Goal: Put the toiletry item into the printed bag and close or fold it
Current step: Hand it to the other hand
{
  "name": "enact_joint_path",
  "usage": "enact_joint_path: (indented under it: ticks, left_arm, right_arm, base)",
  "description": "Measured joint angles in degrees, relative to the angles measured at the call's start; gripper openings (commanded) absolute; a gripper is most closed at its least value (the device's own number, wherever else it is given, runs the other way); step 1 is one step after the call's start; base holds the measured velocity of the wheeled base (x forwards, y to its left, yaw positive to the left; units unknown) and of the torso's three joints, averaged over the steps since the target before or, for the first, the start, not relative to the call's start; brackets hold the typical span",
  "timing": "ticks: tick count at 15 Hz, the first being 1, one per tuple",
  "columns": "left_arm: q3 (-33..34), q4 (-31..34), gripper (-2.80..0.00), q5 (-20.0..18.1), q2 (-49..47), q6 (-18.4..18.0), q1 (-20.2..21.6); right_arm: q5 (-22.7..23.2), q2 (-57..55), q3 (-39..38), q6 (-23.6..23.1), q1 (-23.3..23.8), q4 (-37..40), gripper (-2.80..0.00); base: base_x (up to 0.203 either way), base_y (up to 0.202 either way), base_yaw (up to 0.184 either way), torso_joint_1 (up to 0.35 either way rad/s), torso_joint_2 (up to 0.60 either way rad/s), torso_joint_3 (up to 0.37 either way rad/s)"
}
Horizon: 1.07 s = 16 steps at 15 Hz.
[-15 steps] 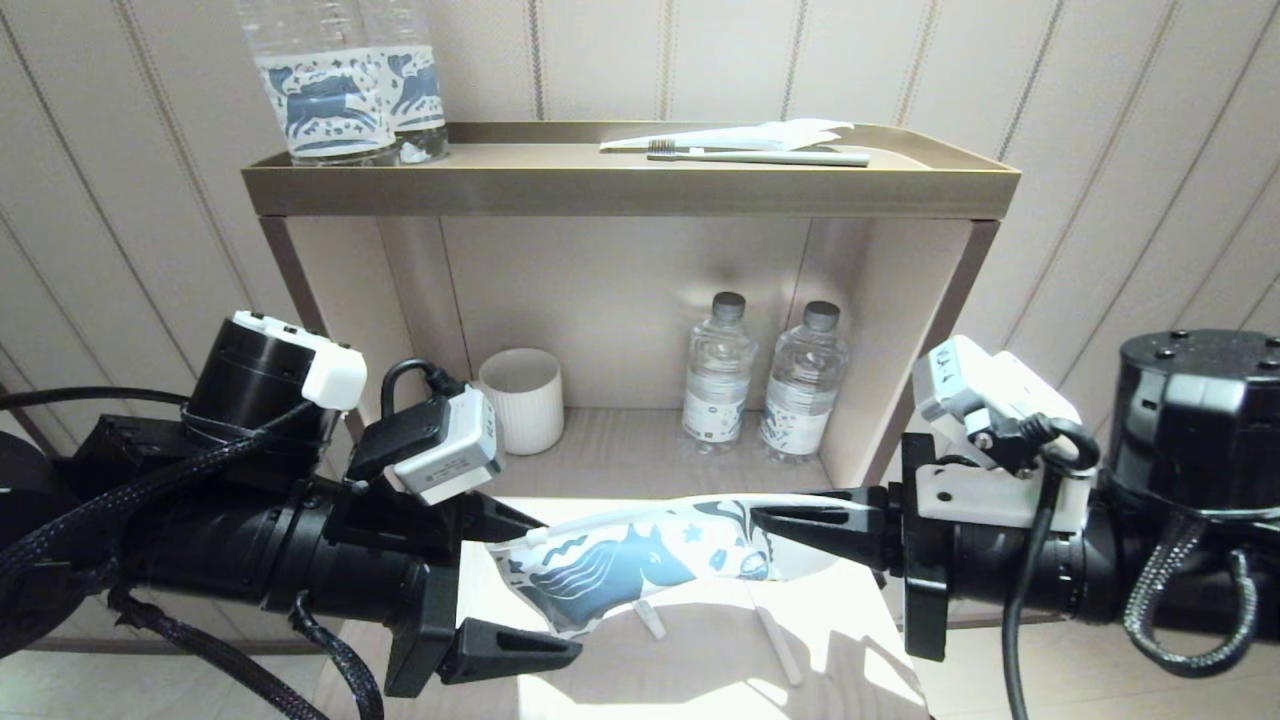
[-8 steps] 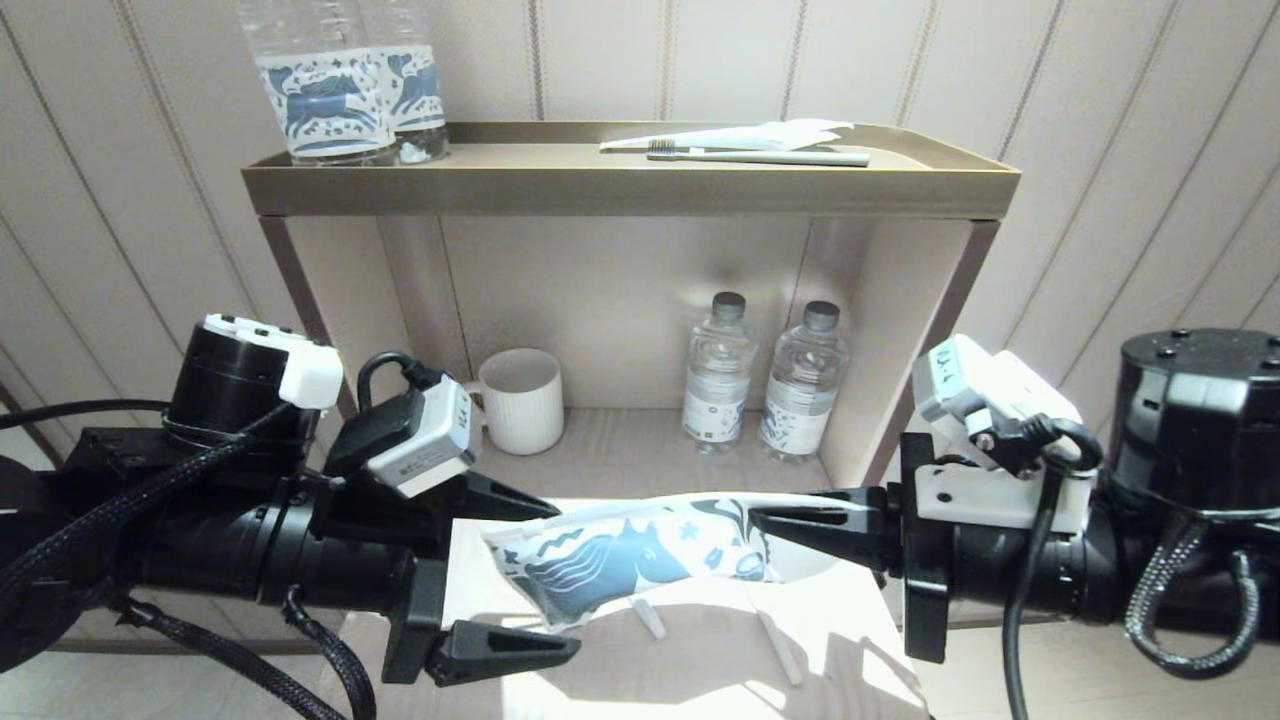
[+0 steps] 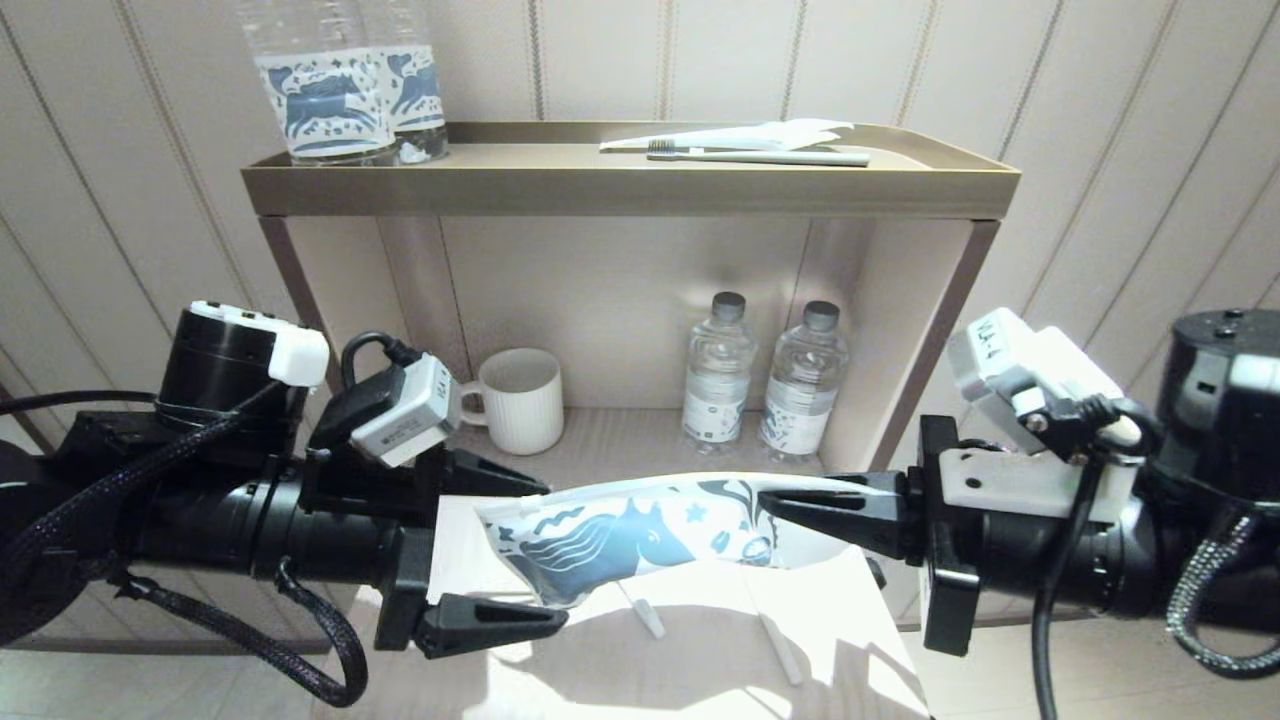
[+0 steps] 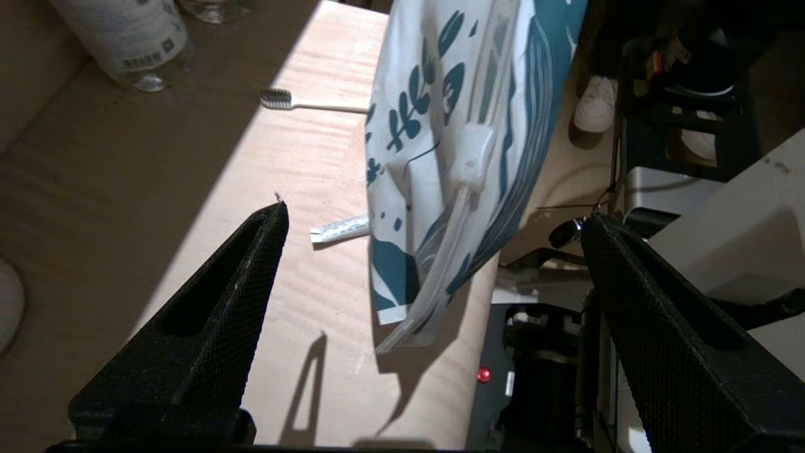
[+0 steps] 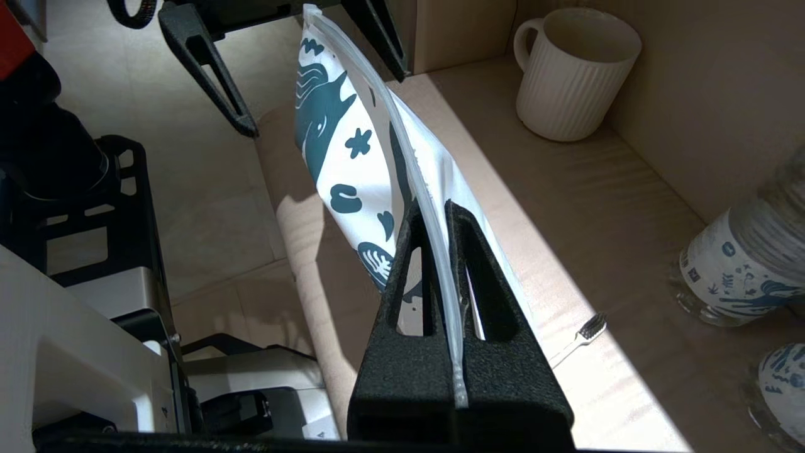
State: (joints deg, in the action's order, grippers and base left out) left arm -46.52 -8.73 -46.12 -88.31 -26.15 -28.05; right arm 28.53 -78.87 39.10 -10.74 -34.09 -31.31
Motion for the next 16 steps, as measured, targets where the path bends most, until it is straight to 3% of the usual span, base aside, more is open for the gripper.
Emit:
enact_joint_path:
  ticks: [16]
  left_arm:
    - [-0.50,0.36,0.00,-1.18,-0.68,-0.06,0.46]
  right_arm:
    - [0.02,1.84,-0.05,-0.09,-1.71,1.21,-2.80]
  base:
    - [0.000,0.000,0.000,0.000,0.00,0.000]
